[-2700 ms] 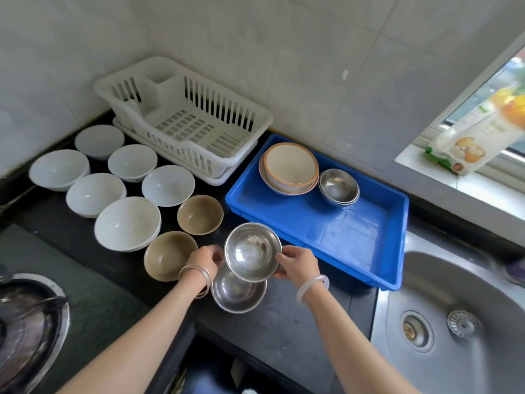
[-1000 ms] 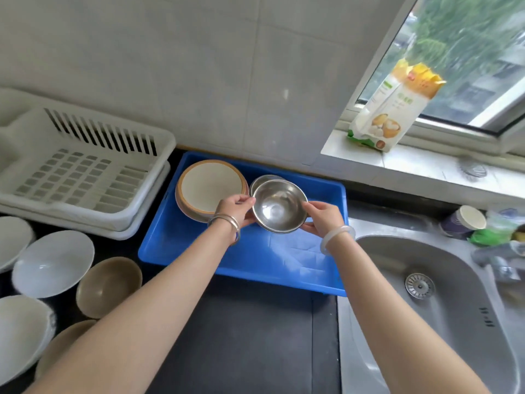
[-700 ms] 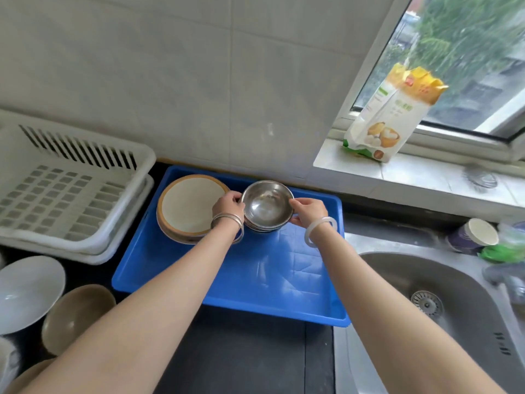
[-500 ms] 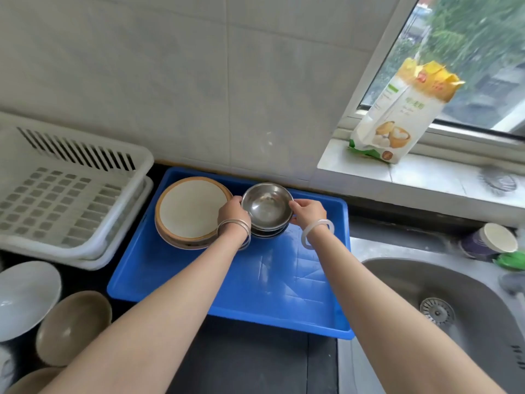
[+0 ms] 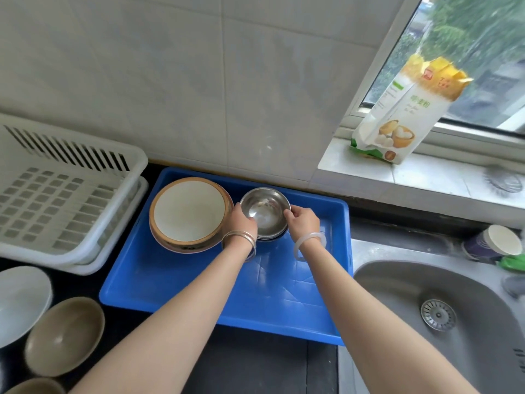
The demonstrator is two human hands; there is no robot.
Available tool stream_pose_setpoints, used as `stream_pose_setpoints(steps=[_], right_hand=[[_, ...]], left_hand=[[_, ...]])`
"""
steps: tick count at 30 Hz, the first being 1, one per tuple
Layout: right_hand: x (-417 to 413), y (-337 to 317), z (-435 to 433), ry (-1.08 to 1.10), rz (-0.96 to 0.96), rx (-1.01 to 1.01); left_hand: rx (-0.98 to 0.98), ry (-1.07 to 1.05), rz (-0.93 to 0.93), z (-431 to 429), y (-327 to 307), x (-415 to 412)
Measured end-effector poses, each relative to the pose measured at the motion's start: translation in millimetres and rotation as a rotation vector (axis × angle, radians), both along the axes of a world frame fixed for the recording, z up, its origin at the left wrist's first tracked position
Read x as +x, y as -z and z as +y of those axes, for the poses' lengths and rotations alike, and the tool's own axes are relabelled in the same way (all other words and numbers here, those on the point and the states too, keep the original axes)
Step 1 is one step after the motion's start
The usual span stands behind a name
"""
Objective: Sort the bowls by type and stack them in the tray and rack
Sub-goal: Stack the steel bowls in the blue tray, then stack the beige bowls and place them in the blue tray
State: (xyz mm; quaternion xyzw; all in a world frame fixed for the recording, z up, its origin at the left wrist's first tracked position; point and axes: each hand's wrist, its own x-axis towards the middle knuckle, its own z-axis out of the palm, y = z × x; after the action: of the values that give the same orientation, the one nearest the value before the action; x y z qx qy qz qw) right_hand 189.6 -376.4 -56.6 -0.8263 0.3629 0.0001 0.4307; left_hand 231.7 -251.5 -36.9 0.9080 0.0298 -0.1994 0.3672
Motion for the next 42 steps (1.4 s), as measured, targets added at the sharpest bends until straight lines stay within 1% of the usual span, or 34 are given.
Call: stream_pose_setpoints(steps=[3,9,13,16,18,22,25,28,31,34,36,38,42], right_hand=[[-2.7,1.6,4.7,-0.023,0.017,-0.029],[-11.8,-5.0,13.3,-0.071,0.041,0.024],[-22.9,-17.5,10.4,-0.022,0.101,0.029],[-39.9,-30.0,17.9,0.024,0.007,-0.022],[-54.6,-37.8,32.8,0.004,-0.052,-0.025],[-81.3,-47.2,79.9,-0.086,-0.115,0.074],[-95.4,-46.8,124.5,-0.147,-0.11,0.172],[-106.2,-38.0,172.4,-0.255,-0.065,0.224],[-109.3,-24.2,217.7,-0.381,0.046,0.255],[-105.8,-11.2,257.8,-0.469,0.161,0.266],[-101.3,-4.5,280.1,-0.498,0.194,0.251],[-93.4,0.7,298.5,-0.495,0.216,0.23],[-73.1,8.1,325.9,-0.459,0.268,0.221]], left_hand=[[-0.035,-0.034,-0.036,1.6,-1.0,-8.4],[-0.082,-0.029,-0.017,7.4,-3.2,-19.0],[-0.137,-0.008,-0.014,21.1,-7.2,-22.9],[-0.199,0.0,-0.013,42.1,-12.6,-34.5],[-0.211,-0.038,-0.02,65.0,-17.9,-46.0],[-0.157,-0.102,-0.114,123.2,-26.0,-75.4],[-0.133,-0.153,-0.114,171.0,-26.6,-101.9],[-0.127,-0.23,-0.102,219.0,-20.3,-128.0],[-0.105,-0.331,-0.095,262.8,-10.1,-154.1],[-0.024,-0.45,-0.126,302.3,-0.4,-178.0],[0.036,-0.522,-0.175,324.5,5.6,-191.3],[0.058,-0.608,-0.184,342.3,10.7,-203.0],[0.013,-0.742,-0.223,364.2,24.8,-220.3]])
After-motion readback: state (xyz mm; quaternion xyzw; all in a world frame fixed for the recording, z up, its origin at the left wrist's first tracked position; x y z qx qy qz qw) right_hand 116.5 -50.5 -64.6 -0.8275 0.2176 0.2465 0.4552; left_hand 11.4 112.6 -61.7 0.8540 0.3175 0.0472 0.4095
